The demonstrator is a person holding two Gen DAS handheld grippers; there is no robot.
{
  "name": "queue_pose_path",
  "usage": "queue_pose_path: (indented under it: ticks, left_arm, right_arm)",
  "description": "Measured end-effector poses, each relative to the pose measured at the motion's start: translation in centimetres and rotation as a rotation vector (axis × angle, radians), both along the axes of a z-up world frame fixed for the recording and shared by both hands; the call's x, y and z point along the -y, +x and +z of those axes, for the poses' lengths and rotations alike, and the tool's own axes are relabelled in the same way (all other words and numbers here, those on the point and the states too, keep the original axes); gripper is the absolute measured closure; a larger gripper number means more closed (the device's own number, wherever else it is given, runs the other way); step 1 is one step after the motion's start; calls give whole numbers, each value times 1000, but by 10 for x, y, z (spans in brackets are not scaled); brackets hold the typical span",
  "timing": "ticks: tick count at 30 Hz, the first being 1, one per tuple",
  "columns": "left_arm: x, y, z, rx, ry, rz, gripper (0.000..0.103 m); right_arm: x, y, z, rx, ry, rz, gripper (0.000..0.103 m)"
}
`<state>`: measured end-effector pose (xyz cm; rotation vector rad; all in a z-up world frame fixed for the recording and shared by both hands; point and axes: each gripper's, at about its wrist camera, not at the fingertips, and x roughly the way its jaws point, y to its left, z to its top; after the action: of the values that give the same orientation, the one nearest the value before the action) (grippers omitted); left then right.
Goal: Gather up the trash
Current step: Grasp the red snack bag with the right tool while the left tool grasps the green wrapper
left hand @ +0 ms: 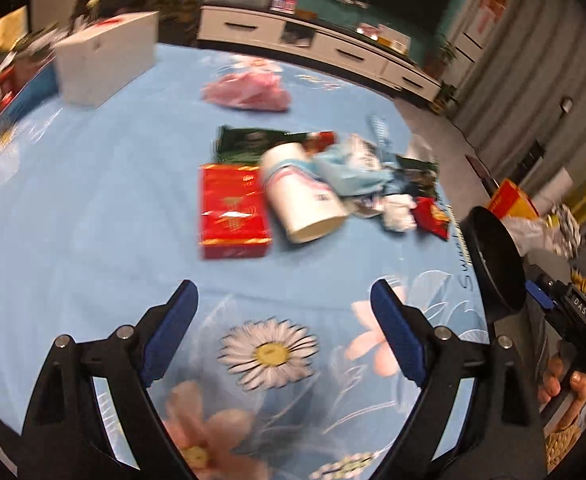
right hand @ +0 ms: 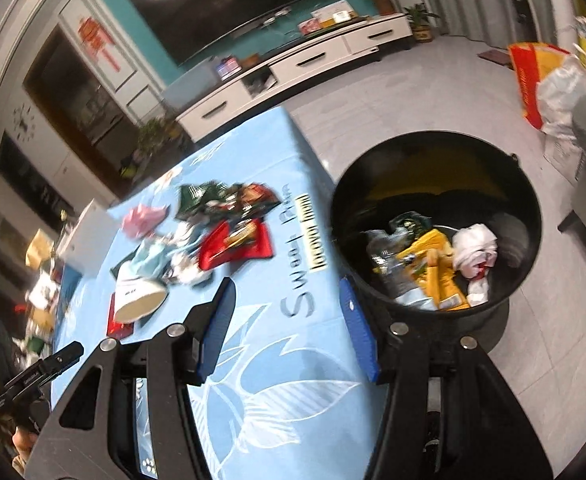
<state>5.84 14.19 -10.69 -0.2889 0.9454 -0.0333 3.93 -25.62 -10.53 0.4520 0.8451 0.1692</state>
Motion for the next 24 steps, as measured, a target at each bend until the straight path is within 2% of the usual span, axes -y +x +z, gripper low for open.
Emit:
queue_pose_path:
  ticks: [5, 11, 16, 24]
  left_arm:
    - [-25, -9, -3, 4, -21, 25, 15]
    - [-29, -6, -11, -7, -38, 15, 15]
    - [-23, 3, -20, -22, -57, -4, 15]
    - [0, 31, -17, -14, -71, -66, 15]
  right_arm:
    - [-29, 2, 6, -10, -51, 58, 49]
    - [-56, 11, -4, -42, -91, 109, 49]
    - [-68, 25, -10, -57, -102, 143, 49]
    - [-102, 66, -14, 0, -192, 277, 49]
